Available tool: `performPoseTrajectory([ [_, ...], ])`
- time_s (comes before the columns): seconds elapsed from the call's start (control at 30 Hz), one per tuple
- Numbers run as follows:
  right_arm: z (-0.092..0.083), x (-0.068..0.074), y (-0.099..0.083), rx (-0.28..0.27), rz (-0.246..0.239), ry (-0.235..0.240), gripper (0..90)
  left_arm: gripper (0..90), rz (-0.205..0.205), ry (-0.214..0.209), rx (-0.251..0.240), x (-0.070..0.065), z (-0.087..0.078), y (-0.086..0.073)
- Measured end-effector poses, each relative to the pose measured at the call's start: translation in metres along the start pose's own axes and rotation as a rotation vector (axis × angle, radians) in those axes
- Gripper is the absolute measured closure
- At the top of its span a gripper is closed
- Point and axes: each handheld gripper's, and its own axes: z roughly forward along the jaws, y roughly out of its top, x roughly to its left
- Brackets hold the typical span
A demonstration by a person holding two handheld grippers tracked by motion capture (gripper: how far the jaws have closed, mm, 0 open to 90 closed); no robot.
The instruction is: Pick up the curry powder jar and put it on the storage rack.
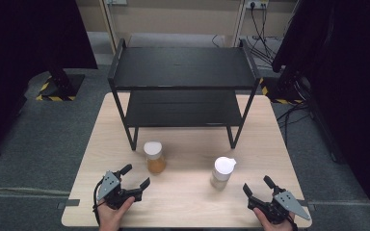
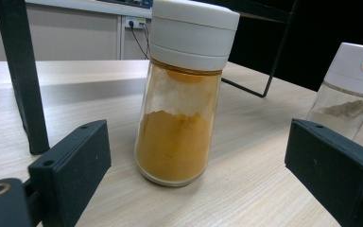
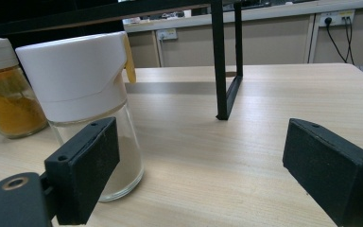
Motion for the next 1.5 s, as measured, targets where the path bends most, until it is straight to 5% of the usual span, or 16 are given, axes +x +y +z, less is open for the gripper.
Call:
performPoseTrajectory([
  [0.5, -0.001, 0.001, 0.000, -0.001, 0.002, -0.006, 11.8, 10.1, 0.042, -0.011, 0.009, 0.000, 0.031, 0.025],
  [0.83, -0.001, 0.000, 0.000, 0.000, 0.003, -0.002, 11.8, 15.8, 0.015, 0.012, 0.015, 0.002, 0.061, 0.026],
  [1.5, 0.000, -0.001, 0.000, 0.003, 0.006, 0.002, 11.8, 32.6, 0.067, 0.035, 0.015, -0.004, 0.073, 0.035],
])
